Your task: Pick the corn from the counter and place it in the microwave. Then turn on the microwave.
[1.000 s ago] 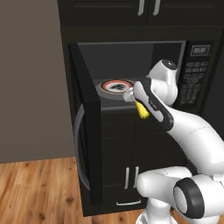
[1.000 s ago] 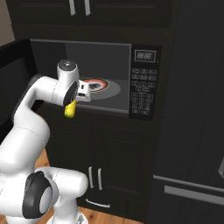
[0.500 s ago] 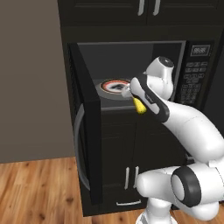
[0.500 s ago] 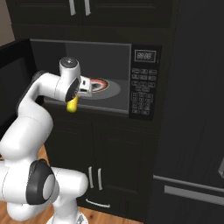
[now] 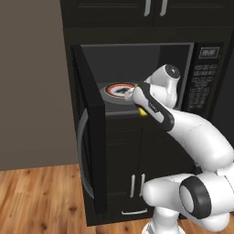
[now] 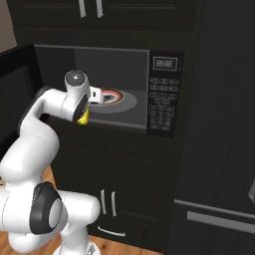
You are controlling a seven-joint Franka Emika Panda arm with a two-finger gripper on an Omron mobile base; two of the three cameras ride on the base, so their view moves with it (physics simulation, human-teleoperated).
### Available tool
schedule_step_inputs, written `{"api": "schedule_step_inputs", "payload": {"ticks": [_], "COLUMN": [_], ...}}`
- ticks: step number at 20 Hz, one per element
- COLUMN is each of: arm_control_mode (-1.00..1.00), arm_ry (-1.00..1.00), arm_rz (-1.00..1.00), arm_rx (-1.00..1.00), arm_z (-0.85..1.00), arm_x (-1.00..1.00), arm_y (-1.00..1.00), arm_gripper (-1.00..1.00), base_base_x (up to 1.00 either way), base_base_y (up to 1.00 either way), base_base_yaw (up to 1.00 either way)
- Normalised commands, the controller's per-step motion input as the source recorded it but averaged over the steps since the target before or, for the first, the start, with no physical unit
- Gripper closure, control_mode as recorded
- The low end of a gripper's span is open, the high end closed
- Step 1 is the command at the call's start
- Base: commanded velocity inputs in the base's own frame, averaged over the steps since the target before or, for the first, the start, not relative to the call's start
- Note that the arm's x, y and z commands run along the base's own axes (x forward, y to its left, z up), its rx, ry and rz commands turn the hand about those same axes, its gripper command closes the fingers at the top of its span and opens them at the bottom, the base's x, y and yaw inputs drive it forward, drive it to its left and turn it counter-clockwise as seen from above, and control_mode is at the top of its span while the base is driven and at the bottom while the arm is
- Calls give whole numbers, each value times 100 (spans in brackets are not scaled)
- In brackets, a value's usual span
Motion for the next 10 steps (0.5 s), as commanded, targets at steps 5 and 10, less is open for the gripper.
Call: {"api": "schedule_step_inputs", "payload": {"ticks": [5,10], "arm_control_mode": [-100,-100], "arm_ry": [-4,2], "arm_rz": [0,0], "arm_rx": [0,0], "arm_z": [7,14], "arm_x": [20,23], "arm_y": [1,0], "arm_gripper": [100,100], "base_base_x": [0,0], "base_base_y": [0,0], "base_base_yaw": [0,0]}}
